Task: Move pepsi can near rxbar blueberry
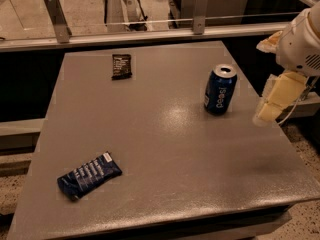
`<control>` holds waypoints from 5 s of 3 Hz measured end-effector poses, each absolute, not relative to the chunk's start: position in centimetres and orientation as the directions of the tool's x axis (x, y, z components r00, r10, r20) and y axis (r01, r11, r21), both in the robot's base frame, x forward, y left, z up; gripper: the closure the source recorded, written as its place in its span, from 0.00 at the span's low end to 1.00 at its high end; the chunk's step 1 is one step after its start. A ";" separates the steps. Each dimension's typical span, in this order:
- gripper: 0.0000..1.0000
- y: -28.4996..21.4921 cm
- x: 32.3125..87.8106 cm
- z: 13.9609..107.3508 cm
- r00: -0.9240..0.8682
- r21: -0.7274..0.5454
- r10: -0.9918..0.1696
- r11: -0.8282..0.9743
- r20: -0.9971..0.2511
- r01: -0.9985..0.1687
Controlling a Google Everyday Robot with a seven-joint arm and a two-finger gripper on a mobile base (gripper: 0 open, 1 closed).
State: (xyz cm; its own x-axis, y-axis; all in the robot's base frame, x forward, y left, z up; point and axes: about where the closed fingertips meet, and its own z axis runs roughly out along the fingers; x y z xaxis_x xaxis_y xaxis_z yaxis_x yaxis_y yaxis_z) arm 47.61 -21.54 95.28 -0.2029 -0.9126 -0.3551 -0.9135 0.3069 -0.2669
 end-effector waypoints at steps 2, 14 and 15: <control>0.00 -20.2 51.9 92.0 -0.163 -0.242 -0.809 0.351 -0.564 -0.905; 1.00 -4.6 67.4 93.2 -0.033 -0.085 -0.341 0.325 -0.939 -0.942; 1.00 -1.2 68.5 92.1 -0.027 -0.073 -0.331 0.288 -0.943 -0.955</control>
Offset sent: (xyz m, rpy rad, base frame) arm 0.0702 0.0207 -0.0587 0.4142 -0.0645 0.0220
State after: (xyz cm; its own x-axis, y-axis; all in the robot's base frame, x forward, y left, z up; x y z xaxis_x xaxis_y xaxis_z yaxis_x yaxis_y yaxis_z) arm 68.48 -1.18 92.13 -0.0275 -0.3312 -0.9432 -0.9549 0.2876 -0.0732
